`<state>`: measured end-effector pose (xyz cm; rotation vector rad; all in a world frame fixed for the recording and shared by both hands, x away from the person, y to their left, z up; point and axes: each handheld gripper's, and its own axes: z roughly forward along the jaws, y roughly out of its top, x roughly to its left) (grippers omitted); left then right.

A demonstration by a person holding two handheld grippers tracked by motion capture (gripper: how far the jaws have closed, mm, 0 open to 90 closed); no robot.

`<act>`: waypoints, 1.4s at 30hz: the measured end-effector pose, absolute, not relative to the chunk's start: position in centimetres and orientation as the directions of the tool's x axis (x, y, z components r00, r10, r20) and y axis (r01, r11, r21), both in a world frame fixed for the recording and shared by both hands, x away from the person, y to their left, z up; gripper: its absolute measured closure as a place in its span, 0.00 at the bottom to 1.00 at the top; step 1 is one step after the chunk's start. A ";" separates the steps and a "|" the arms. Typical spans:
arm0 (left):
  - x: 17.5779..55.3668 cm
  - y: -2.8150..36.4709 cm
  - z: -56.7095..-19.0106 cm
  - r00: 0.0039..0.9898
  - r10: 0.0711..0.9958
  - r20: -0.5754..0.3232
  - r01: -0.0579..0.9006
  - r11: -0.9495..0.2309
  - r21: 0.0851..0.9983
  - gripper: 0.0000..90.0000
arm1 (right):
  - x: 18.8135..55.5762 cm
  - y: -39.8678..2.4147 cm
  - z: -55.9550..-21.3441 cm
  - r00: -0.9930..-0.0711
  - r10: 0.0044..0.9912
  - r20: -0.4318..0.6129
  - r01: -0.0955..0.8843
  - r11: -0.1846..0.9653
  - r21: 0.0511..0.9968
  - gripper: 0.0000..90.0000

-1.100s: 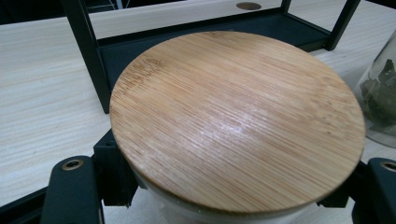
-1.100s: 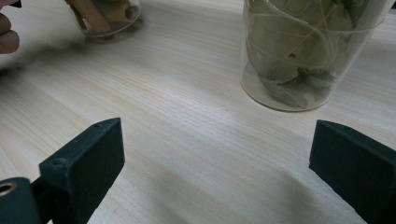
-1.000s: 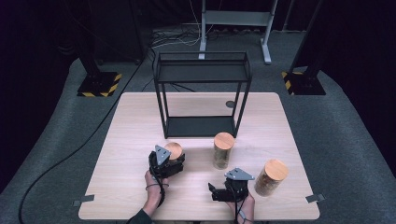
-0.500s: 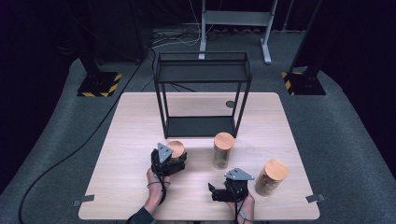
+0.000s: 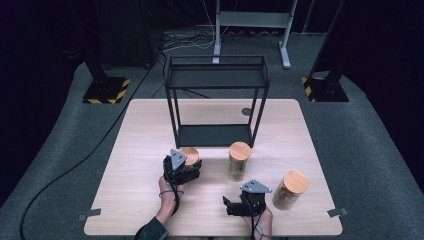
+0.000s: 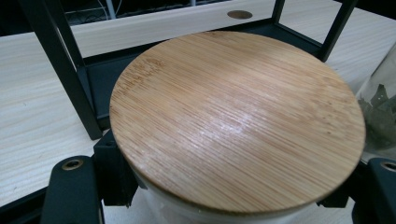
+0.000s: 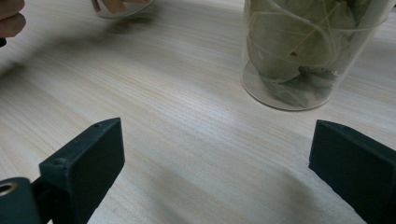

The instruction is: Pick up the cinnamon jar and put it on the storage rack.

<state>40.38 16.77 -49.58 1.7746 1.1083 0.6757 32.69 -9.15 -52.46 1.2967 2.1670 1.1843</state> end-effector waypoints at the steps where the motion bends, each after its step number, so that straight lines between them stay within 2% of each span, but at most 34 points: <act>1: 40.4 16.8 -49.6 0.447 0.895 -0.014 0.397 -0.184 0.899 0.28 | 32.7 -9.2 -52.5 -0.520 0.846 0.116 0.554 0.231 0.800 0.03; 42: 43.3 15.3 -48.6 0.462 0.886 -0.031 0.396 -0.174 0.902 0.28 | 32.7 -9.1 -52.5 -0.517 0.848 0.114 0.558 0.233 0.797 0.03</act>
